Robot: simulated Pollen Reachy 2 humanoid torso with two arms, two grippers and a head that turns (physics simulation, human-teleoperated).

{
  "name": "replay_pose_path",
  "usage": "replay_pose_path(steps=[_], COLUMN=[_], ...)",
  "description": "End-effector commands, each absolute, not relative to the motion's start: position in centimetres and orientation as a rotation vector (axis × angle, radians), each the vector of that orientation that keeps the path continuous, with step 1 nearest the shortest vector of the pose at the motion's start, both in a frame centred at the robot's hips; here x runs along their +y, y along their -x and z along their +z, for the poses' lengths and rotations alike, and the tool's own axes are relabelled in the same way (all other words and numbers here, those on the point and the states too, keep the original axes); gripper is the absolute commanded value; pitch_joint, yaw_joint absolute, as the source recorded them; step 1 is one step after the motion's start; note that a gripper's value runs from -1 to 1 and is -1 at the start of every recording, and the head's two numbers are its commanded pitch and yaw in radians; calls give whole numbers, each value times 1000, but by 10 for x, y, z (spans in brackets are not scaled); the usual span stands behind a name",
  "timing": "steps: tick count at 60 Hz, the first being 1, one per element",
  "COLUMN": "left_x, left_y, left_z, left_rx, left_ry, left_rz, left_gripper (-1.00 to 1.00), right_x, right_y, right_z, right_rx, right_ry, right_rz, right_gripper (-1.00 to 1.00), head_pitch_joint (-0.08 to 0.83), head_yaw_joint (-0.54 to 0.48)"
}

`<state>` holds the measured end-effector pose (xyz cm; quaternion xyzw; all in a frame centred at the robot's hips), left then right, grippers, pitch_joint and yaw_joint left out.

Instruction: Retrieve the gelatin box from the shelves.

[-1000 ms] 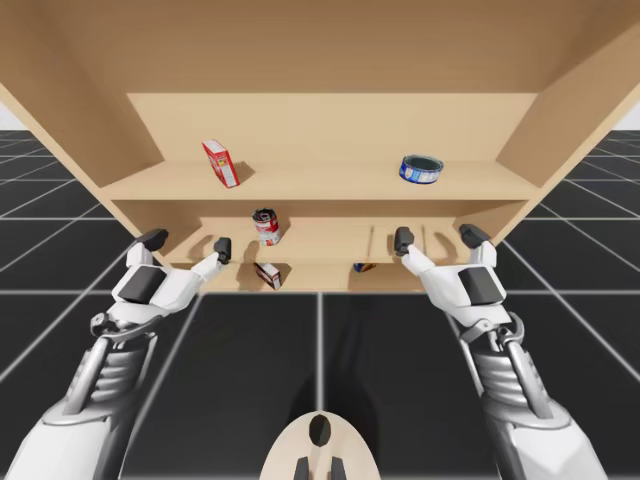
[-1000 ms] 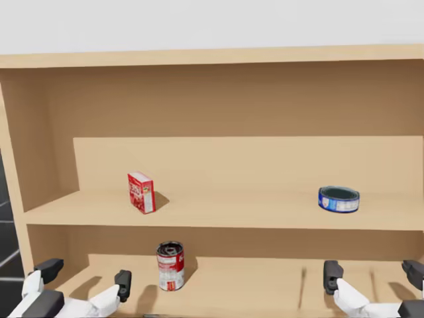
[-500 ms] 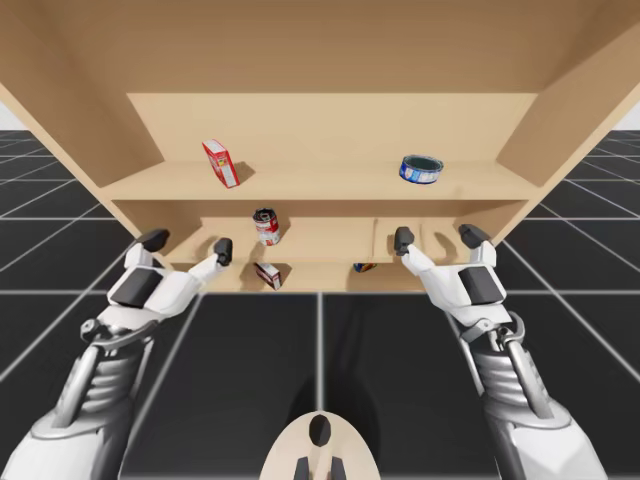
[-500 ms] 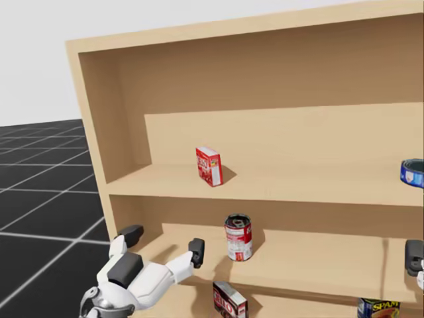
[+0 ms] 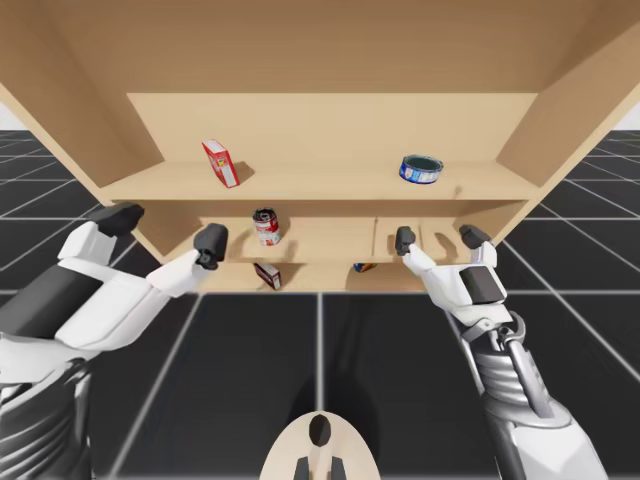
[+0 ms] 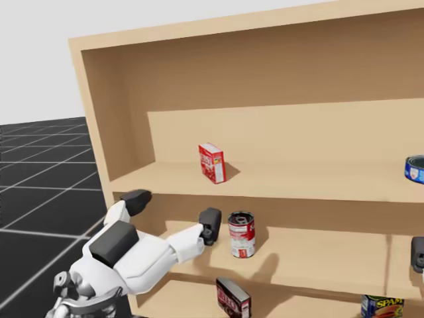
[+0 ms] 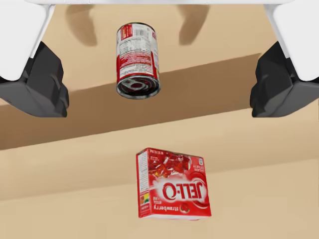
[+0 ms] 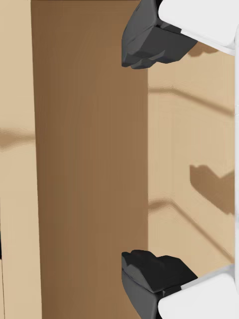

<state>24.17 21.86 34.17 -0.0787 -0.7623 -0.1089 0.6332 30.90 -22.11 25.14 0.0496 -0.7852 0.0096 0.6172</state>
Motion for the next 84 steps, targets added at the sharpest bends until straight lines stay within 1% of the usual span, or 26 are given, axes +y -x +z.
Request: replay_pose_path(steps=[1,5,12,13,16,17,19,20,23,25,36,52,70,77,83,84], left_x=[209,209,214,216,218,220,221,222,223,224,218,210,209,210,211,211], left_y=[-244,-250,-267,-273,-279,-286,-290,-296,-303,-311,-343,-382,-413,-419,-420,-420], left_z=[364,368,376,377,379,380,380,381,381,382,386,381,377,372,370,370], left_rx=[-1724,-1712,-1690,-1689,-1691,-1689,-1691,-1691,-1689,-1684,-1636,-1596,-1558,-1539,-1539,-1541], left_ry=[224,228,264,262,260,249,245,244,237,249,303,298,279,283,294,294], left_rz=[-296,-319,-321,-316,-308,-299,-297,-293,-290,-285,-275,-263,-249,-249,-254,-253], left_gripper=[-1000,-1000,-1000,-1000,-1000,-1000,-1000,-1000,-1000,-1000,-1000,-1000,-1000,-1000,-1000,-573], right_x=[-219,-219,-219,-219,-219,-219,-220,-220,-220,-220,-220,-222,-223,-223,-223,-223], right_y=[-309,-309,-309,-309,-309,-310,-310,-310,-310,-310,-311,-310,-310,-311,-311,-311], right_z=[250,250,250,250,250,250,250,250,250,250,250,252,252,252,251,251], right_rx=[-1803,-1802,-1802,-1802,-1801,-1801,-1801,-1801,-1801,-1800,-1800,-1802,-1800,-1799,-1799,-1799], right_ry=[-131,-131,-132,-132,-131,-131,-131,-131,-131,-131,-131,-134,-134,-135,-135,-134], right_rz=[3,3,1,1,0,-1,-1,-2,-3,-4,-8,-19,-22,-23,-24,-23], right_gripper=[-1000,-1000,-1000,-1000,-1000,-1000,-1000,-1000,-1000,-1000,-1000,-1000,-1000,-1000,-1000,-1000], head_pitch_joint=[168,168,169,169,169,168,168,168,168,169,170,173,179,178,180,180], head_yaw_joint=[301,301,302,302,303,304,305,306,306,307,309,306,305,304,303,303])
